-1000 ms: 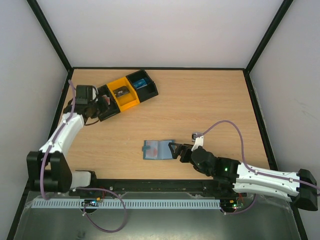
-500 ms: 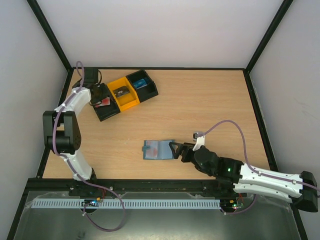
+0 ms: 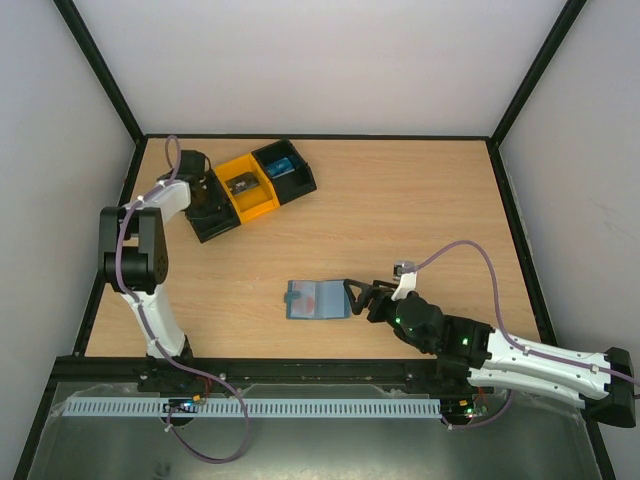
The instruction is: Take the credit cards out of the card holder
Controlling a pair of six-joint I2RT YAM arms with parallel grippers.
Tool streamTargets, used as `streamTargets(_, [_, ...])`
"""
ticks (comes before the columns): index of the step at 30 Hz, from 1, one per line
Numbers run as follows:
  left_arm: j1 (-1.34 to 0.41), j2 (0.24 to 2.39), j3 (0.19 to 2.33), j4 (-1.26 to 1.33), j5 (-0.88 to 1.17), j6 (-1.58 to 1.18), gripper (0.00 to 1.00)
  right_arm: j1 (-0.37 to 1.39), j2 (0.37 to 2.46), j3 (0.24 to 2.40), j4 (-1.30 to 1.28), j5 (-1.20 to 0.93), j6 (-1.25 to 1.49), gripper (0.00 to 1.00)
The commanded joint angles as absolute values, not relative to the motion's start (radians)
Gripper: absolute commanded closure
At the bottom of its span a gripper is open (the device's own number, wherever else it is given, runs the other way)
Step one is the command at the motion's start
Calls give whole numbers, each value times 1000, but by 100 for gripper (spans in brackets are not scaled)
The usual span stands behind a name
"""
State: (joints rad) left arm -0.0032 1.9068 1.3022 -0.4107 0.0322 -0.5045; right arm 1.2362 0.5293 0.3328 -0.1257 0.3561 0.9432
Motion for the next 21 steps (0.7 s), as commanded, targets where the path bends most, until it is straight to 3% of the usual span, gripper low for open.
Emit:
streamTargets(1, [18, 1938, 1286, -395, 24, -519, 97, 1232, 520, 330, -132, 398, 935, 3])
streamTargets(21, [25, 2014, 1325, -387, -13, -499, 95, 1232, 483, 312, -161, 445, 943, 2])
